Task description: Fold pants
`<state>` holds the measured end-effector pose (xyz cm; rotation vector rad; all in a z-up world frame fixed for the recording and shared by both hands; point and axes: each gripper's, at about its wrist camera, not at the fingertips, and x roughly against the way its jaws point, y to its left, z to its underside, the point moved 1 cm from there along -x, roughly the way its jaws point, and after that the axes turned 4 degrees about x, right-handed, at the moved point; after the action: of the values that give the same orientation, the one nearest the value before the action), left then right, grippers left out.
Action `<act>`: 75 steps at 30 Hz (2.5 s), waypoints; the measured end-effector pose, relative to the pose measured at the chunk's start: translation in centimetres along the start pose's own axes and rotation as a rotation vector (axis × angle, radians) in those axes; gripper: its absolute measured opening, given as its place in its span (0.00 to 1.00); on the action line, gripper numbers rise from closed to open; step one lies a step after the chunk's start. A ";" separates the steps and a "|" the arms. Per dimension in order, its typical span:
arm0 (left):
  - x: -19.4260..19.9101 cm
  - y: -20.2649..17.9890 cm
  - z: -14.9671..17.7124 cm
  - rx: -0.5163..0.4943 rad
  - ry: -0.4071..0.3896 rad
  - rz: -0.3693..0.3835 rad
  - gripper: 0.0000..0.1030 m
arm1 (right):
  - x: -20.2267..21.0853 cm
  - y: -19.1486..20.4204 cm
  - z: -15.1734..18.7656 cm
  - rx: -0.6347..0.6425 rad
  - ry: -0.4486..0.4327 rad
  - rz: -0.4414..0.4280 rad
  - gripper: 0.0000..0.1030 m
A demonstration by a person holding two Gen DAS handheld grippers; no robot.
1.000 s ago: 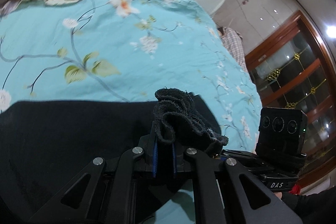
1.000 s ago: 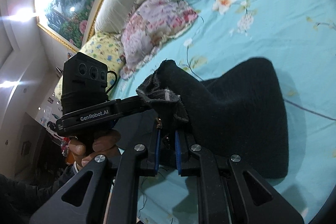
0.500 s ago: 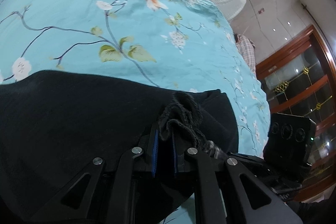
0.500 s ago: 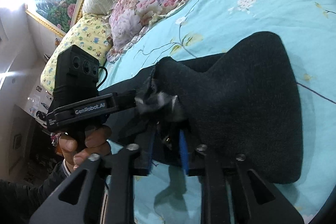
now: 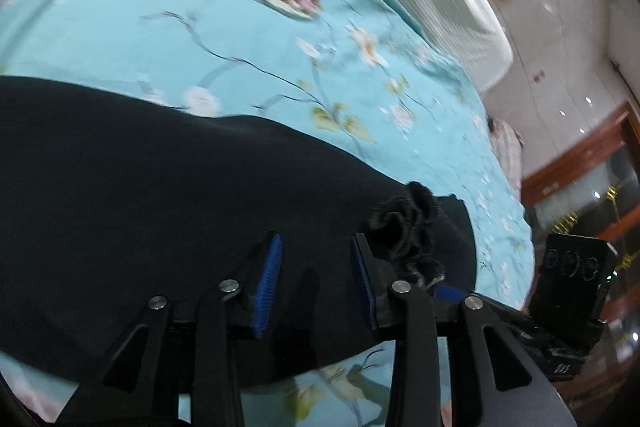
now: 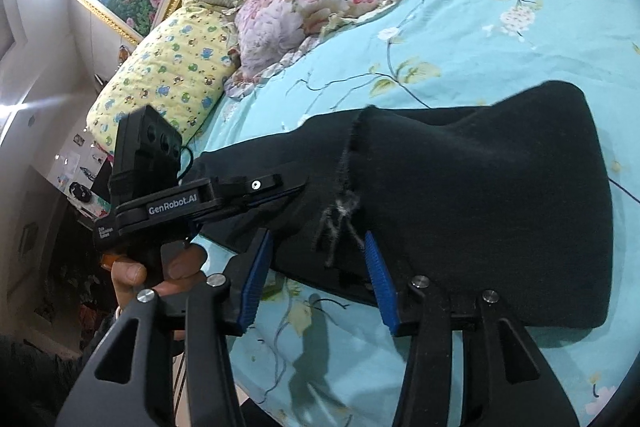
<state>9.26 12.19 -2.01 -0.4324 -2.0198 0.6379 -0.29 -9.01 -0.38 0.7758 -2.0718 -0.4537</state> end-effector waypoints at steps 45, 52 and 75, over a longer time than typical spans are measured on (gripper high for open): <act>15.9 16.2 5.2 0.512 -0.328 -0.232 0.71 | -12.6 12.8 -6.2 0.347 0.200 -0.098 0.53; 14.8 17.9 3.8 0.558 -0.322 -0.203 0.72 | -17.1 14.5 -9.0 0.425 0.258 -0.098 0.53; 14.0 19.9 1.8 0.527 -0.384 -0.222 0.58 | -32.3 19.7 -11.3 0.697 0.594 -0.219 0.45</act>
<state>1.67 35.12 -5.06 0.2426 -2.1030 1.1332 16.19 26.88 -2.07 1.3570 -1.5637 0.3886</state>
